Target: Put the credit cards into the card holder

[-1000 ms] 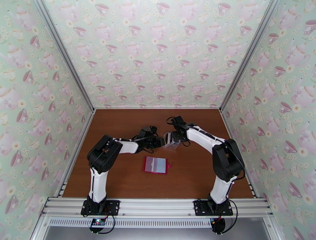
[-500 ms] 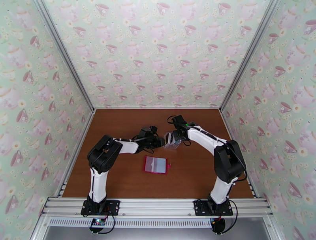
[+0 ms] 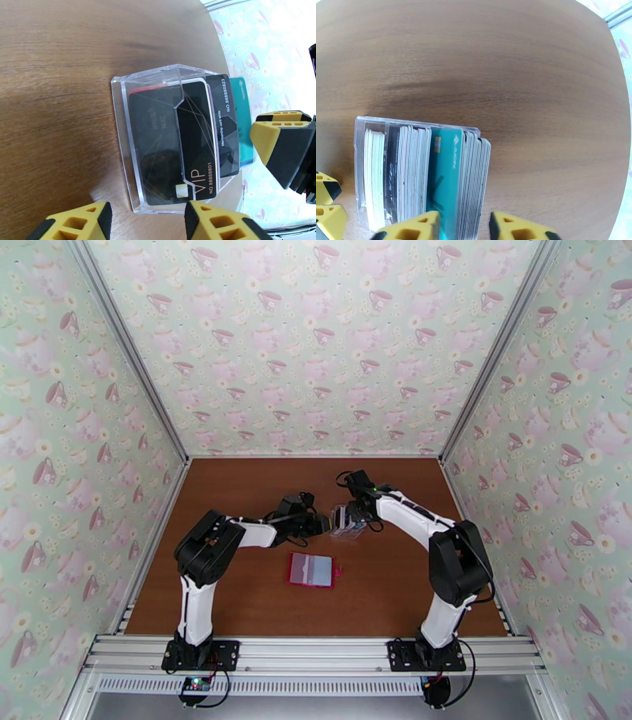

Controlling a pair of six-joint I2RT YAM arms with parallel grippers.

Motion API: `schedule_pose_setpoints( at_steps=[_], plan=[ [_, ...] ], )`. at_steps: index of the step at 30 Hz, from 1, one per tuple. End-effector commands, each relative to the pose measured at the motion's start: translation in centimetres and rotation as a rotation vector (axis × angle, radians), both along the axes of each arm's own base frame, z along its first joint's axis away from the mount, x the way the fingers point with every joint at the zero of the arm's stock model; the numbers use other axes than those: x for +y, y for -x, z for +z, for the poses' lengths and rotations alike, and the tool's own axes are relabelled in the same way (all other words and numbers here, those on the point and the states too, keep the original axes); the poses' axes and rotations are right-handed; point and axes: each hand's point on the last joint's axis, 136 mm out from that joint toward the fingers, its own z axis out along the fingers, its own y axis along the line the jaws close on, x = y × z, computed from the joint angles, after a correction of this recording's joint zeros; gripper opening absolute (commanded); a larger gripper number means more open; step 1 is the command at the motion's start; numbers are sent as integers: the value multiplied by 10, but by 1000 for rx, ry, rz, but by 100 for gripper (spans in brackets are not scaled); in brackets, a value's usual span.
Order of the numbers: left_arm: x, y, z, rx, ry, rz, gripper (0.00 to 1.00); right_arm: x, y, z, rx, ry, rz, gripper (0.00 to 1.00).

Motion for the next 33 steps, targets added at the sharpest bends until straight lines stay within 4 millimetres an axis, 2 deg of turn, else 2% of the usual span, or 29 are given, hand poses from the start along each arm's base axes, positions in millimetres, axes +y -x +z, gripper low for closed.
schedule_pose_setpoints(
  at_steps=[1,4,11,26,33],
  plan=[
    [-5,18,-10,49,22,-38,54,1,-4,25,-61,-62,-7,45],
    [-14,19,-1,28,59,-67,54,-3,-6,23,-57,-93,-22,46],
    [-29,21,1,10,56,-100,55,-7,-10,10,-29,-181,-38,47],
    [-24,8,-5,1,41,-35,54,0,-15,-6,13,-216,-31,47],
    [-21,-7,-13,17,11,9,54,0,-18,-16,45,-273,-41,47]
  ],
)
